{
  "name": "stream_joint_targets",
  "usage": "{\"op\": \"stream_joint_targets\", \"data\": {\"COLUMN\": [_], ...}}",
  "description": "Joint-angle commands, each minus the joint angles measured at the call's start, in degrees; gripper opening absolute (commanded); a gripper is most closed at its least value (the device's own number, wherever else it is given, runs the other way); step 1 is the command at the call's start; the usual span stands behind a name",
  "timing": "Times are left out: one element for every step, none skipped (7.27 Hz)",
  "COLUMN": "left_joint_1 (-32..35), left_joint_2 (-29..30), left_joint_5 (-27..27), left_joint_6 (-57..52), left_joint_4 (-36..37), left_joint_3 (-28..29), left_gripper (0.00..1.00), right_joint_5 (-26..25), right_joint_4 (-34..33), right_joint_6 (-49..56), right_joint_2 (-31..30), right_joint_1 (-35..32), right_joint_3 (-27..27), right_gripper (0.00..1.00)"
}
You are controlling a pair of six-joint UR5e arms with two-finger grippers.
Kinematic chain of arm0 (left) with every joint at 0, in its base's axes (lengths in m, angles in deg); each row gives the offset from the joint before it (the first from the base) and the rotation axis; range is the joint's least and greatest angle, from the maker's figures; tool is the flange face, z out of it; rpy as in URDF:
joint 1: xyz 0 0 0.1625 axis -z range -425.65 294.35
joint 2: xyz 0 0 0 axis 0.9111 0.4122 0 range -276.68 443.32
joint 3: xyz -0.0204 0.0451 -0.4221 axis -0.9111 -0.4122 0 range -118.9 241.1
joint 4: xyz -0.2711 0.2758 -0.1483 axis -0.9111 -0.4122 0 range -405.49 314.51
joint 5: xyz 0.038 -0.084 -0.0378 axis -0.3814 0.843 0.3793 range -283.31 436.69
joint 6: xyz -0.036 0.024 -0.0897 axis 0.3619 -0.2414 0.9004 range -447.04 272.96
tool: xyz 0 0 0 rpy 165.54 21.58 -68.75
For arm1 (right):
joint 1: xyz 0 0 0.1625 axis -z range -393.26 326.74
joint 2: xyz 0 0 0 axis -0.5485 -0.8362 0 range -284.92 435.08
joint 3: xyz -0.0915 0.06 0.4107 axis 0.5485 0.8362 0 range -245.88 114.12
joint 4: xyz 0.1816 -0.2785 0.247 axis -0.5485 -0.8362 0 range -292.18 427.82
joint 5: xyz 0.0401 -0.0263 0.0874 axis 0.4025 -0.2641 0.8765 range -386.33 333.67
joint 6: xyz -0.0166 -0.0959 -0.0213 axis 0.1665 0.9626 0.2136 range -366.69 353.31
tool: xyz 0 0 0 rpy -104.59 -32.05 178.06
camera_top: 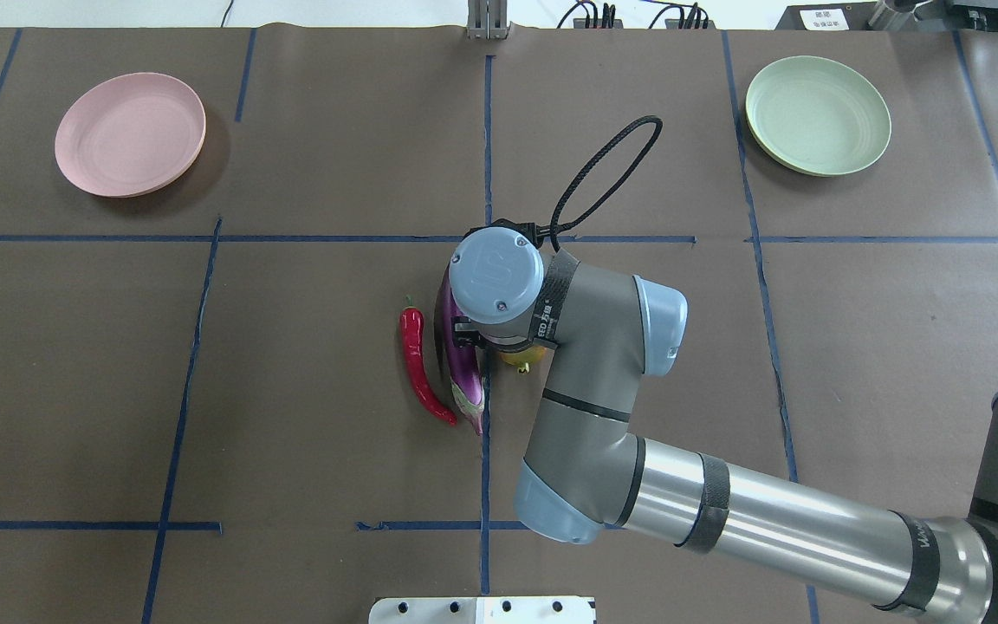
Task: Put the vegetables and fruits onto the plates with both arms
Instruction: 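Lower the right gripper and grasp the red pomegranate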
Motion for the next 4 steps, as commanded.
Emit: {"op": "stream_joint_targets", "data": {"left_joint_1": [0.0, 0.0, 0.0, 0.0], "left_joint_2": [0.0, 0.0, 0.0, 0.0], "left_joint_5": [0.0, 0.0, 0.0, 0.0], "left_joint_6": [-0.01, -0.01, -0.01, -0.01], "left_joint_4": [-0.07, -0.07, -0.07, -0.07], "left_joint_3": [-0.09, -0.09, -0.09, -0.09], "left_gripper": [1.0, 1.0, 1.0, 1.0], "right_joint_5": [0.09, 0.44, 0.7, 1.66], "right_joint_4": [-0.1, -0.36, -0.88, -6.2], "right_joint_6": [1.09, 1.09, 1.09, 1.09], "right_joint_2": [-0.14, 0.03, -0.05, -0.14], "right_joint_1": [-0.11, -0.54, -1.24, -2.38], "right_joint_3": [0.23, -0.38, -2.39, -7.28], "right_gripper": [0.6, 0.24, 0.05, 0.04]}}
